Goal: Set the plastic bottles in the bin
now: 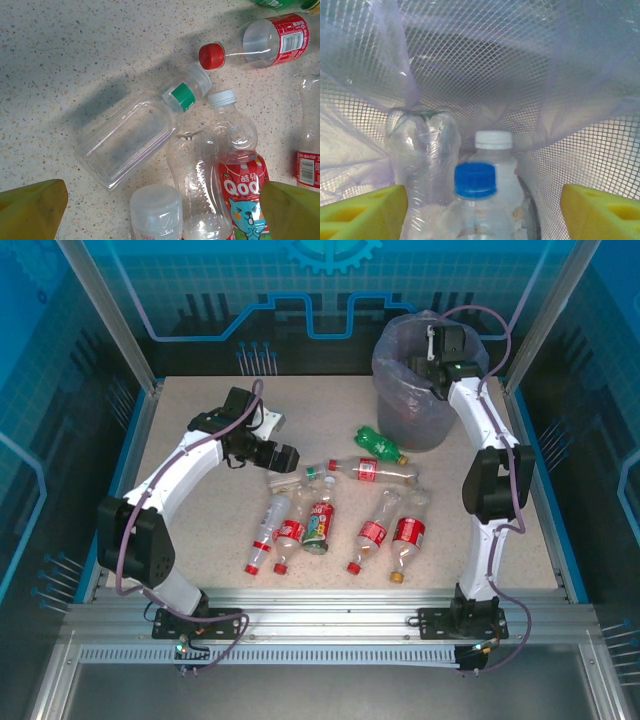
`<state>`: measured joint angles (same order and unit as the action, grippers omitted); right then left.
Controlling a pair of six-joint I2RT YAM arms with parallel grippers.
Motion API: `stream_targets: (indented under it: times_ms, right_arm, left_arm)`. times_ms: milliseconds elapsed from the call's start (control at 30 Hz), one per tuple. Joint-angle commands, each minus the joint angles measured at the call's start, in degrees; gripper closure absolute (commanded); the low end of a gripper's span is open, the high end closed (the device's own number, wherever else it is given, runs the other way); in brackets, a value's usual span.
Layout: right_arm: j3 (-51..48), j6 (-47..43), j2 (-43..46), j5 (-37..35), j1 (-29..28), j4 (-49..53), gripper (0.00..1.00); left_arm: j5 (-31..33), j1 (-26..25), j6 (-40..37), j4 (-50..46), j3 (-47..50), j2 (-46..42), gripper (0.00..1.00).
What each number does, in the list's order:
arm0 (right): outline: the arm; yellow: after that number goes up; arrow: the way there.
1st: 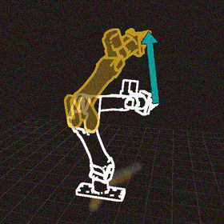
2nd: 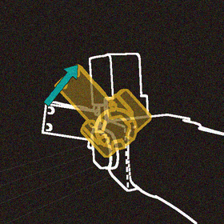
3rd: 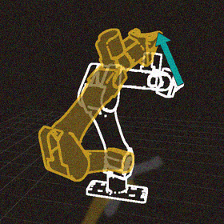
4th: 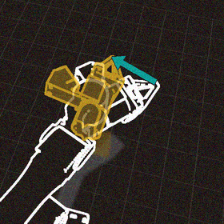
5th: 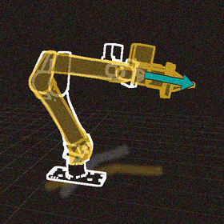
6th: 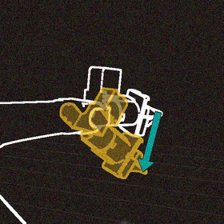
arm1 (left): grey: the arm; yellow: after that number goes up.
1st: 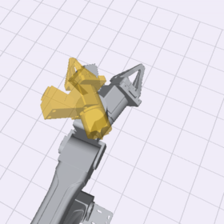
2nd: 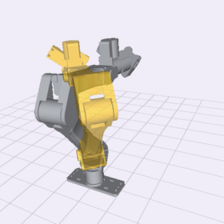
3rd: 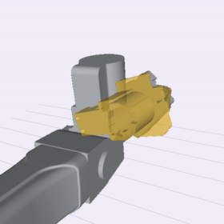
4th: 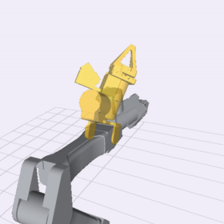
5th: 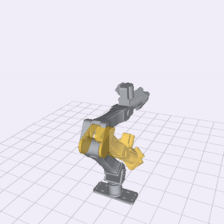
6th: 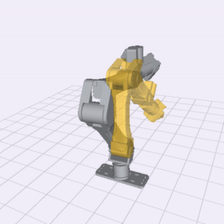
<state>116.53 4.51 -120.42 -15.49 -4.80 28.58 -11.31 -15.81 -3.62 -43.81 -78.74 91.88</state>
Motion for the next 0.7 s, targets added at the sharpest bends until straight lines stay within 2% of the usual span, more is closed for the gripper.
stream_targets:
  times_ms: [0, 433, 600, 667]
  right_arm:
    - [3.4, -0.2, 0.7, 0.9, 0.8, 2.3, 0.16]
    - [5.9, -0.8, 9.6, 4.4, 0.8, 6.5, 0.12]
    - [2.6, 0.1, 16.3, 6.3, 0.3, 7.8, 0.09]
    - [-2.0, 0.6, 20.4, 6.8, -0.7, 7.2, 0.08]
  left_arm:
    - [0.7, -0.2, -1.7, -1.8, -2.2, 0.6, 0.01]
    - [1.5, -0.2, -1.8, -3.3, -2.7, 1.4, 0.01]
    - [2.5, -0.2, -2.1, -4.7, -3.4, 2.5, 0.01]
    - [3.9, -0.2, -2.3, -5.7, -3.8, 2.9, 0.01]
